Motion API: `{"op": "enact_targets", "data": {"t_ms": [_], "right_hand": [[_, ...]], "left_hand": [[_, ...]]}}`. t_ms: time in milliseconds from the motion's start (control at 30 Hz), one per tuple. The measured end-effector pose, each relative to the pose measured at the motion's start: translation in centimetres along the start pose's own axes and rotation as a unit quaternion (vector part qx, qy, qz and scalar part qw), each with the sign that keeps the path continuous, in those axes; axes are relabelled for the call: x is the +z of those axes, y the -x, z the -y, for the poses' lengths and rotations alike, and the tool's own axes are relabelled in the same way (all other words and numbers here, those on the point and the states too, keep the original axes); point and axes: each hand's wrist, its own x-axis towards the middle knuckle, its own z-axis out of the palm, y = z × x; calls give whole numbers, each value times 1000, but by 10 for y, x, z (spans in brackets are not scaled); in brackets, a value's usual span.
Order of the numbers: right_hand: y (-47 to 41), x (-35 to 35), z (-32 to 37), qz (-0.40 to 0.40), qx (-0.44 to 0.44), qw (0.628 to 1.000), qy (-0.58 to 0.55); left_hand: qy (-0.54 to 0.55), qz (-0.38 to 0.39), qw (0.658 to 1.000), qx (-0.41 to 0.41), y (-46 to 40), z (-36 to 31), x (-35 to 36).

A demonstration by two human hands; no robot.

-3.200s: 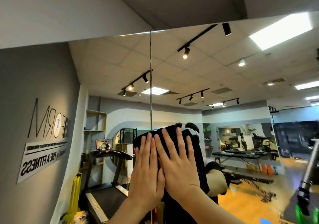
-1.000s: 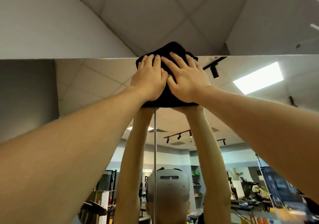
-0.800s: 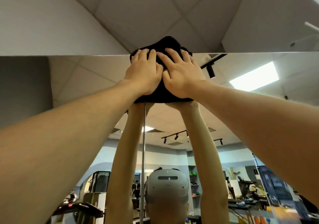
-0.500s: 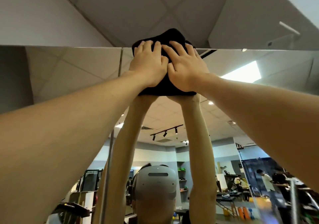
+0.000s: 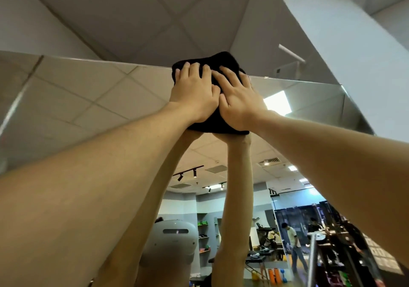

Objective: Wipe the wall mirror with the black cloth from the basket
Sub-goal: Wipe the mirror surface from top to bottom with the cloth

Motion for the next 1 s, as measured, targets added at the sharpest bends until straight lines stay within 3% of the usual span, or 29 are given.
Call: {"op": "enact_targets", "data": {"t_ms": [400,733,1000], "right_hand": [[40,-32,-184,-10,-12,1000,11],[63,-58,-282,-27,24,999,-4],[70,-68,-321,-34,42,998,-16]], "left_hand": [[-5,6,1000,3,-28,-169,75],[2,6,999,32,-60,-263,119],[-3,-6,999,48,-79,-299,138]]}}
